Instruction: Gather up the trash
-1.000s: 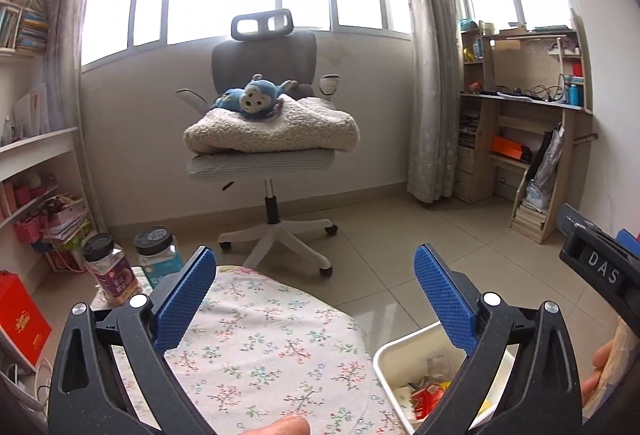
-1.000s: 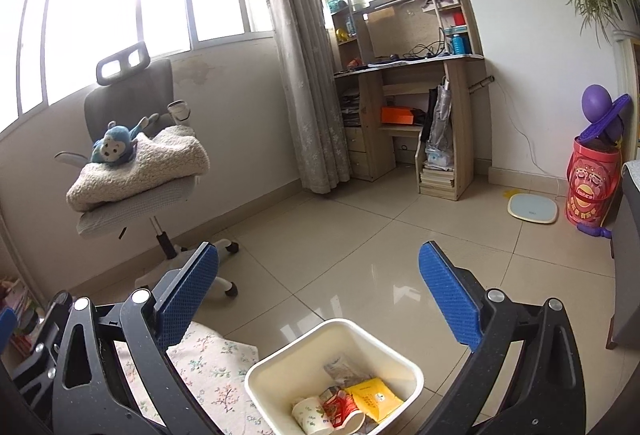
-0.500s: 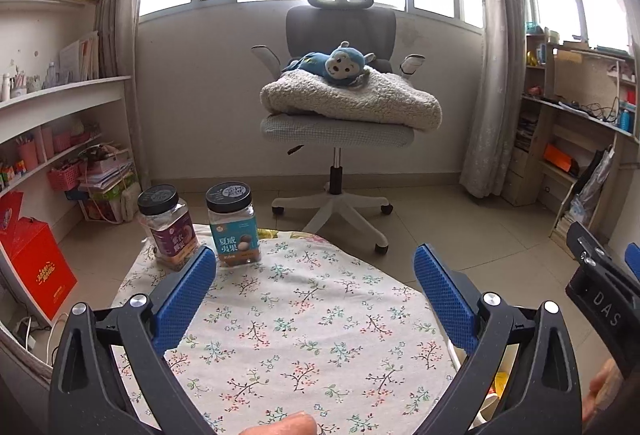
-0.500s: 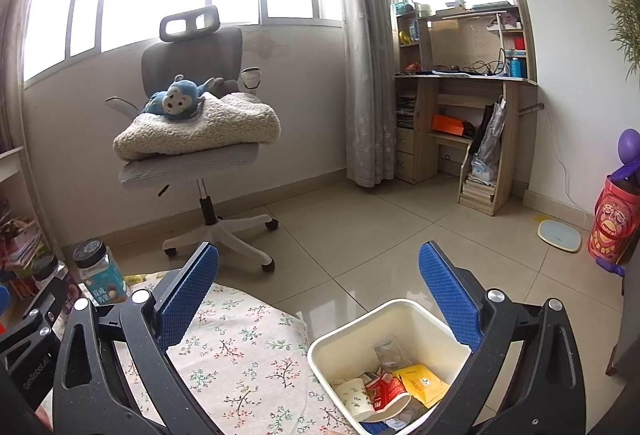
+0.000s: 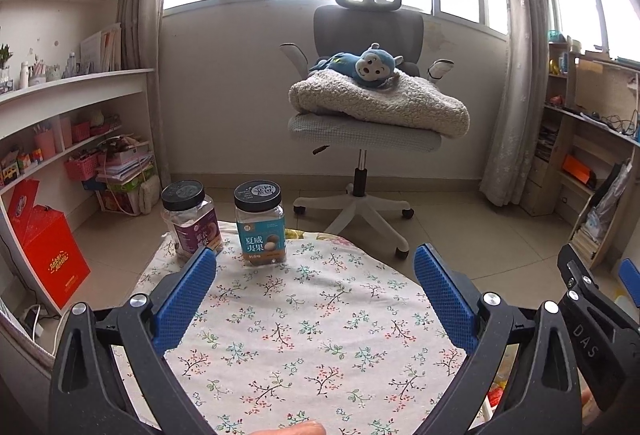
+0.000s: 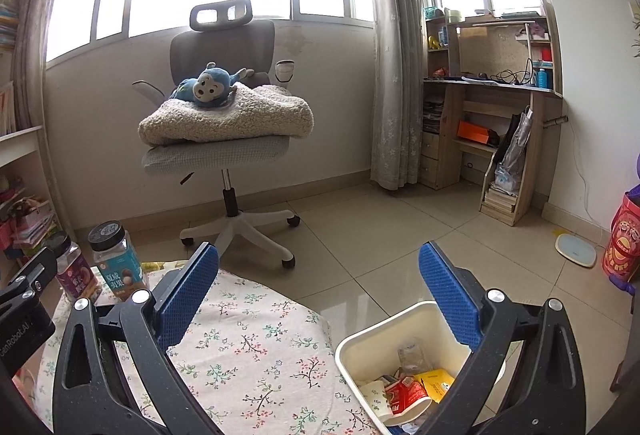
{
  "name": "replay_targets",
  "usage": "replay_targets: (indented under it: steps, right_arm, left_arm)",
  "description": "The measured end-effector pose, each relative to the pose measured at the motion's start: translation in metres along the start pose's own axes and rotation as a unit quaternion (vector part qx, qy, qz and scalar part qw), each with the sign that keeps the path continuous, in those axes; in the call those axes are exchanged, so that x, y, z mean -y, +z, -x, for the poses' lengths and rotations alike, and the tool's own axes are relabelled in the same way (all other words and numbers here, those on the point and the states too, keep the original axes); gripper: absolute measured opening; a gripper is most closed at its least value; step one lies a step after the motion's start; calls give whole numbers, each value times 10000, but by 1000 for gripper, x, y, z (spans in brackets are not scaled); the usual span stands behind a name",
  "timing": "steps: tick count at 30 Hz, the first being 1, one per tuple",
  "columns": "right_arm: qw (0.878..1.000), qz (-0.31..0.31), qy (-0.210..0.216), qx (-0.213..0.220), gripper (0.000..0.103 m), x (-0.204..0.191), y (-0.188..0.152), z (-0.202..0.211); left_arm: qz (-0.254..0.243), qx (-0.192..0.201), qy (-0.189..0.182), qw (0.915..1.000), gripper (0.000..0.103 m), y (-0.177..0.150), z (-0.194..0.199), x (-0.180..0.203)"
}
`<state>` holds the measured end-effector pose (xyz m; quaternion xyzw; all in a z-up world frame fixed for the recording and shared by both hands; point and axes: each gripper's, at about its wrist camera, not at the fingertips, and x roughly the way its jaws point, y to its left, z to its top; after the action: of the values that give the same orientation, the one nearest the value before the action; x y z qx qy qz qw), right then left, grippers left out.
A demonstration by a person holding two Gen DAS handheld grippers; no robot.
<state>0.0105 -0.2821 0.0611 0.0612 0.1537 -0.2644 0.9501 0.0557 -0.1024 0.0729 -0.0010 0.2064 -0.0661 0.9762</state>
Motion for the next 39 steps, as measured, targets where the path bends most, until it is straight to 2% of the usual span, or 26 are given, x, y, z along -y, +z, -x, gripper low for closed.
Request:
replay_targets:
  steps: [31,39]
  right_arm:
    - [9998,164,103,-66,96,-7,-3,-2]
    - [9997,184,125,-92,96,-7,-4,-4]
  left_arm:
    - [25,-155,-83,9998,96,-5,-9,2]
    - [-42,-142,-153,9998,90,-6,-10,3]
